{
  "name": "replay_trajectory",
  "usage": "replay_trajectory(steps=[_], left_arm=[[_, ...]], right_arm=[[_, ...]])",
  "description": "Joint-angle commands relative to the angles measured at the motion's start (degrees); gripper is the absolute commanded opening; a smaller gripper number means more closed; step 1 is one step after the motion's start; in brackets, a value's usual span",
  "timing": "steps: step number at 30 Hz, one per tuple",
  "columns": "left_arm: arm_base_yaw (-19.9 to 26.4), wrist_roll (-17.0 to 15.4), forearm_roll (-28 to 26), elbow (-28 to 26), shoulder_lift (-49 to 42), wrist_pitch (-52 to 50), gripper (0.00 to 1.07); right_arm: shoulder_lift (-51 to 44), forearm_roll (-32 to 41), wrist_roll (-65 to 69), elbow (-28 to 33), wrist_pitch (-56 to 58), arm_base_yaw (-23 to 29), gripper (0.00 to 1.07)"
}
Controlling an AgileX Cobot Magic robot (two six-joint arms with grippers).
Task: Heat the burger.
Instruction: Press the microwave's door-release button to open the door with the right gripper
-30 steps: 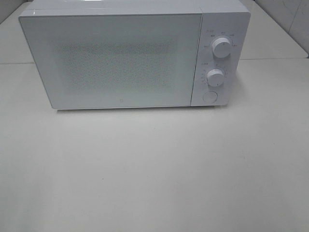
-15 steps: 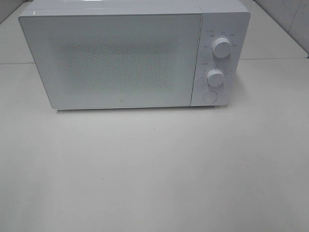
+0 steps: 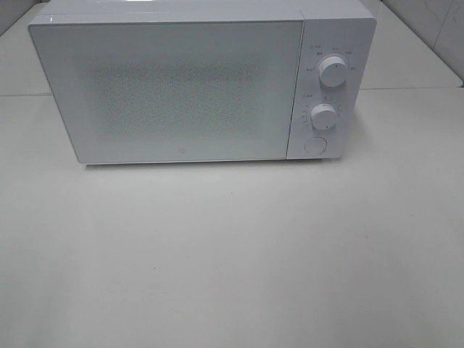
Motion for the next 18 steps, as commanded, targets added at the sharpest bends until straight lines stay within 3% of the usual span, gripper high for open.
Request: replay_trajectory(steps=[1,13,16,18], left_arm=[[0.11,0.00,-0.11,0.06,-0.69,-0.46,0.98],[0.11,0.00,-0.11,0.06,-0.69,-0.46,0.98],[0.11,0.00,-0.11,0.06,-0.69,-0.46,0.98],[0.11,0.00,-0.11,0.06,-0.69,-0.46,0.98]], right_arm=[[1.95,-0.46,-0.63,1.66,-5.56,-0.34,0.76],[12.26,-0.46,-0.23,9.51,-28.02,-0.34,0.73],[15.13,-0.23,1.32,11.80,-33.69,-0.34,0.67],[17.93,-0.23,4.41,13.81,-38.33,-0.34,0.57]])
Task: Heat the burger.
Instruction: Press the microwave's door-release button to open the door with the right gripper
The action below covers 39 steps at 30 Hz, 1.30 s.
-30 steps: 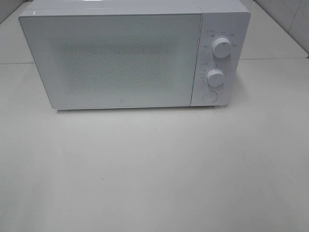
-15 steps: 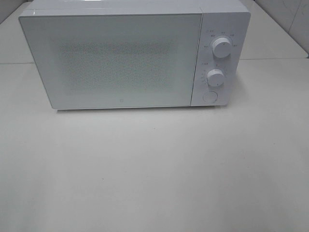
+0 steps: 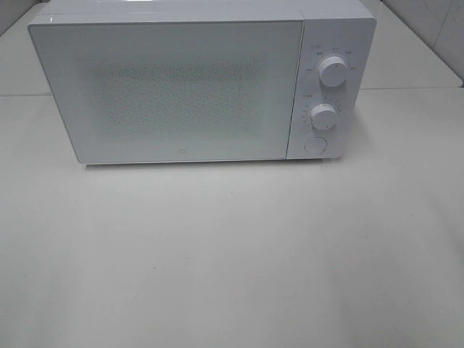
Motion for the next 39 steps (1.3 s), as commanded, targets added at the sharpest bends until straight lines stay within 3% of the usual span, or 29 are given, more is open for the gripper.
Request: replay_trajectory(steps=[1,2,4,5,6,8,9,11,19,31,36,39], left_arm=[[0.11,0.00,-0.11,0.06,-0.69,-0.46,0.98],[0.11,0.00,-0.11,0.06,-0.69,-0.46,0.98],[0.11,0.00,-0.11,0.06,-0.69,-0.46,0.98],[0.11,0.00,-0.11,0.06,-0.69,-0.46,0.98],[0.11,0.00,-0.11,0.06,-0.69,-0.46,0.98],[0.11,0.00,-0.11,0.06,-0.69,-0.46,0.98],[0.11,0.00,-0.11,0.06,-0.69,-0.46,0.98],[0.11,0.00,-0.11,0.06,-0.69,-0.46,0.98],[0.11,0.00,-0.11,0.06,-0.69,-0.46,0.98],[0.11,0.00,-0.11,0.06,-0.69,-0.46,0.98],[0.11,0.00,-0.11,0.06,-0.69,-0.46,0.98],[0.11,0.00,-0.11,0.06,-0.69,-0.46,0.98]], right_arm=[[2.01,-0.23,2.81,1.43,-4.98,-0.34,0.57],[3.72,0.11,5.67,2.69,-9.00,-0.34,0.47],[4.30,0.17,7.16,3.21,-10.49,-0.34,0.43],[5.90,0.17,12.03,4.30,-14.44,-0.34,0.31],[5.90,0.17,12.03,4.30,-14.44,-0.34,0.31],[8.25,0.17,20.00,6.02,-20.45,-0.34,0.16],[8.25,0.17,20.00,6.02,-20.45,-0.34,0.16],[11.00,0.17,30.77,7.85,-26.41,-0.34,0.02],[20.86,0.17,51.39,9.57,-35.29,-0.34,0.00],[40.05,0.17,60.79,9.57,-50.88,-0.11,0.00],[53.86,0.00,70.59,9.45,-59.87,-0.11,0.01],[55.52,-0.23,71.33,9.28,-61.31,-0.11,0.01]])
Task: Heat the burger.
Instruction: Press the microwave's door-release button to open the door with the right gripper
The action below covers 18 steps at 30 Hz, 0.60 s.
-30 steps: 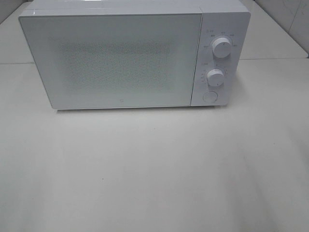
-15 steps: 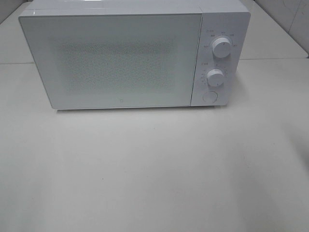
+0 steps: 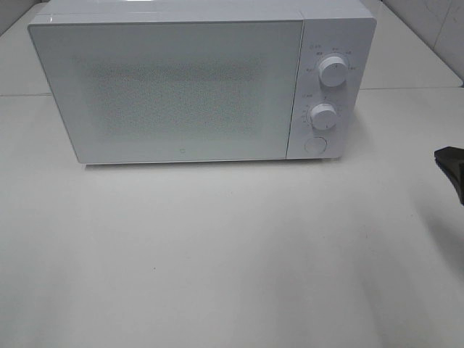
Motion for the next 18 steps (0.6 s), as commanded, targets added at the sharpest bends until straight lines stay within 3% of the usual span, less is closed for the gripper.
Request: replay_trajectory(steps=[1,3,5,11,18], left_arm=[[0.11,0.00,-0.11,0.06,-0.69,-0.46,0.98],[0.11,0.00,-0.11,0.06,-0.69,-0.46,0.98],[0.11,0.00,-0.11,0.06,-0.69,-0.46,0.98],[0.11,0.00,-0.11,0.06,-0.69,-0.46,0.98],[0.11,0.00,-0.11,0.06,-0.69,-0.46,0.98]], right_arm=[[7.56,-1.03,4.76,-0.57,-7.68,0.23,0.01],[9.34,-0.69,5.39,-1.15,-8.94,1.15,0.01],[15.30,2.81,7.33,-4.01,-10.94,6.88,0.01],[21.72,11.23,8.37,-8.82,-11.23,13.64,0.01],[25.61,13.12,8.37,-14.04,-10.08,16.10,0.01]])
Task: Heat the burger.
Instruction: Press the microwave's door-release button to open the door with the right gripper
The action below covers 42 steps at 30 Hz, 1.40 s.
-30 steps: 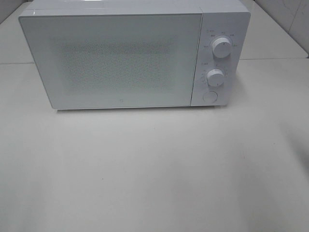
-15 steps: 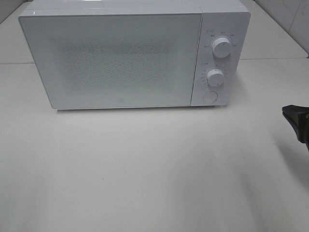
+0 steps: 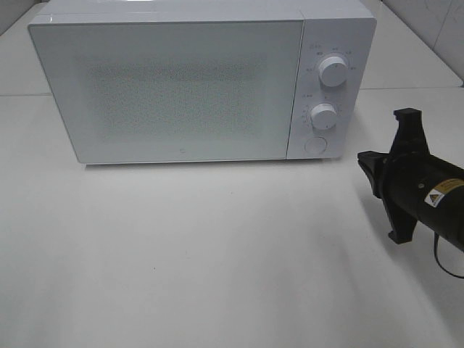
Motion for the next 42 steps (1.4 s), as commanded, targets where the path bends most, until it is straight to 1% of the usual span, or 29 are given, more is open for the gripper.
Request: replay_trajectory(steps=[1,3,4,6,7,9,14,15,20,27,37,39,40,42], left_arm=[[0.11,0.00,-0.11,0.06,-0.69,-0.46,0.98],[0.11,0.00,-0.11,0.06,-0.69,-0.46,0.98],[0.11,0.00,-0.11,0.06,-0.69,-0.46,0.98],[0.11,0.00,-0.11,0.06,-0.69,-0.46,0.98],[0.11,0.00,-0.11,0.06,-0.69,-0.46,0.98],[0.11,0.00,-0.11,0.06,-0.69,-0.46,0.98],[0.11,0.00,-0.11,0.06,-0.69,-0.46,0.98],[0.11,0.00,-0.11,0.06,-0.69,-0.46,0.98],[0.11,0.00,-0.11,0.06,-0.69,-0.46,0.98],[0.11,0.00,-0.11,0.06,-0.69,-0.46,0.98],[0.11,0.06,-0.11,0.06,-0.69,-0.46,0.98],[0.11,0.06,-0.11,0.06,-0.69,-0.46,0.98],[0.11,0.06,-0.11,0.06,-0.69,-0.46,0.98],[0.11,0.06,-0.11,0.06,-0.69,-0.46,0.98]], right_arm=[[0.52,0.40,0.11,-1.43,0.23,0.34,0.01],[2.75,0.29,0.11,-4.70,2.01,0.34,0.02],[2.75,0.29,0.11,-4.70,2.01,0.34,0.02],[4.58,-0.34,0.11,-7.22,3.32,0.34,0.02],[4.58,-0.34,0.11,-7.22,3.32,0.34,0.02],[6.07,-0.52,0.11,-9.34,4.41,0.34,0.02],[7.91,-0.29,0.63,-11.75,5.39,0.34,0.02],[8.82,-0.34,1.38,-13.18,7.33,0.34,0.03],[10.60,-0.74,1.89,-15.87,10.77,0.34,0.03],[10.77,-0.97,1.83,-19.08,15.24,0.34,0.03],[15.13,-0.29,2.23,-23.49,14.84,0.34,0.03],[15.53,2.06,0.97,-24.24,13.41,0.34,0.02],[15.53,2.06,0.97,-24.24,13.41,0.34,0.02],[15.70,3.72,-0.97,-24.52,10.49,0.34,0.01]])
